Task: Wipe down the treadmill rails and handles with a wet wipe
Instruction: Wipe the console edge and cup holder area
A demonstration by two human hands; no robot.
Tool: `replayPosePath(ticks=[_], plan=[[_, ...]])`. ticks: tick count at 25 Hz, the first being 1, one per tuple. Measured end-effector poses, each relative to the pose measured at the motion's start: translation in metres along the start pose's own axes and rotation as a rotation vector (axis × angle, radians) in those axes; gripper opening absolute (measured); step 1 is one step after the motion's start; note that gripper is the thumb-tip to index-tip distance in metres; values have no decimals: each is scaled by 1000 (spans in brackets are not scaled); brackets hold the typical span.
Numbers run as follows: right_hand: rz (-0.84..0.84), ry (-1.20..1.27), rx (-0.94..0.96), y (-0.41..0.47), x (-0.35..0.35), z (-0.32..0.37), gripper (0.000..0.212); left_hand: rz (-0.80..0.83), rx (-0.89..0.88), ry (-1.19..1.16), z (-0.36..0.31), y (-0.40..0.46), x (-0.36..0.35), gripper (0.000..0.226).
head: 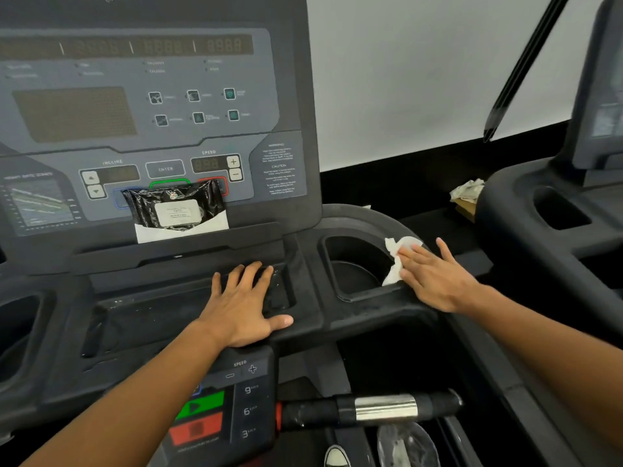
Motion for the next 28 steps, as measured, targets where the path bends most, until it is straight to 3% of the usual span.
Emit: replayPosePath(ticks=[4, 10, 15, 18, 25, 28], plan=[[-49, -38, -79, -46, -17, 19, 67, 16, 5, 4, -1, 1, 0, 111], [-409, 153, -62, -70, -12, 110, 30, 21, 5, 15, -2, 2, -1, 108], [-480, 344, -56, -44, -11, 203, 33, -1, 3, 47, 1, 7, -5, 109], [-503, 347, -33, -53, -19, 180, 39, 5, -1, 60, 2, 9, -6, 108], [-184, 45, -221, -69, -27, 47, 57, -3, -18, 55, -1, 5, -2, 104], [-255, 116, -238, -67, -23, 92, 52, 4, -24, 61, -3, 5, -1, 103]])
Point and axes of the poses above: each hand's wrist, its own y-axis towards the middle knuckle, its own x-axis out of the back of the hand, z = x × y, the point moved 5 cm from there along y, towards the middle knuckle, and after that the axes turned 2 degrees about z, right-handed, at the moved point
